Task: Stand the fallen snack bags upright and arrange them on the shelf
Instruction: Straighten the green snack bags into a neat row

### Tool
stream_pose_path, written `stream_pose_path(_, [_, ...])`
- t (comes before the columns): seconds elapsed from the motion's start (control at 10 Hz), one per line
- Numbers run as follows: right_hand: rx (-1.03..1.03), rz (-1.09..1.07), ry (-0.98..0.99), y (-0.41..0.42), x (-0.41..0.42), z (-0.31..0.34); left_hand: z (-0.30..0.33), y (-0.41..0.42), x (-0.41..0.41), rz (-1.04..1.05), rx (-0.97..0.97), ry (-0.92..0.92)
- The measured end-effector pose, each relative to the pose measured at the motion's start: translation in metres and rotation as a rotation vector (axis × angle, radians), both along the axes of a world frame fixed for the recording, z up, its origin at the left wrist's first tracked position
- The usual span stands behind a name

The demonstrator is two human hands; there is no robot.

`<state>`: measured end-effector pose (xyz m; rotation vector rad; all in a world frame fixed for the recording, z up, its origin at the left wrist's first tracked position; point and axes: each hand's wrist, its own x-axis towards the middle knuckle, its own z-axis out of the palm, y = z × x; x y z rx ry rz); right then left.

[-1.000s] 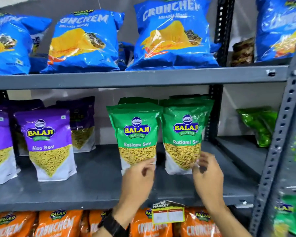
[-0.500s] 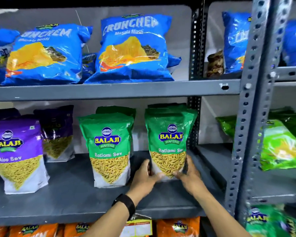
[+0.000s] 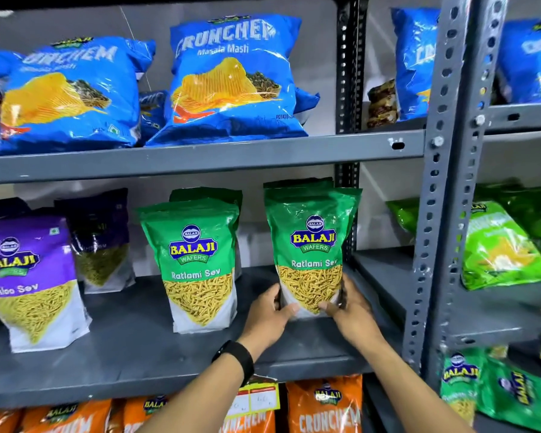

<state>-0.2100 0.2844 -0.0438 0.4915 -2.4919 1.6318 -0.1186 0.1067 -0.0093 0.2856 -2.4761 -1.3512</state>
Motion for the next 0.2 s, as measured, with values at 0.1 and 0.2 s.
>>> stream_pose_path(0.1, [0.043,-0.014,0.013,0.002,0.018,0.009,0.001,-0.006,0.008,-0.033,0.038,-0.03])
stream_pose_path(0.2, [0.05,-0.178,0.167,-0.004,0.056,0.018,0.005,-0.019,0.036,-0.053,0.063,0.028])
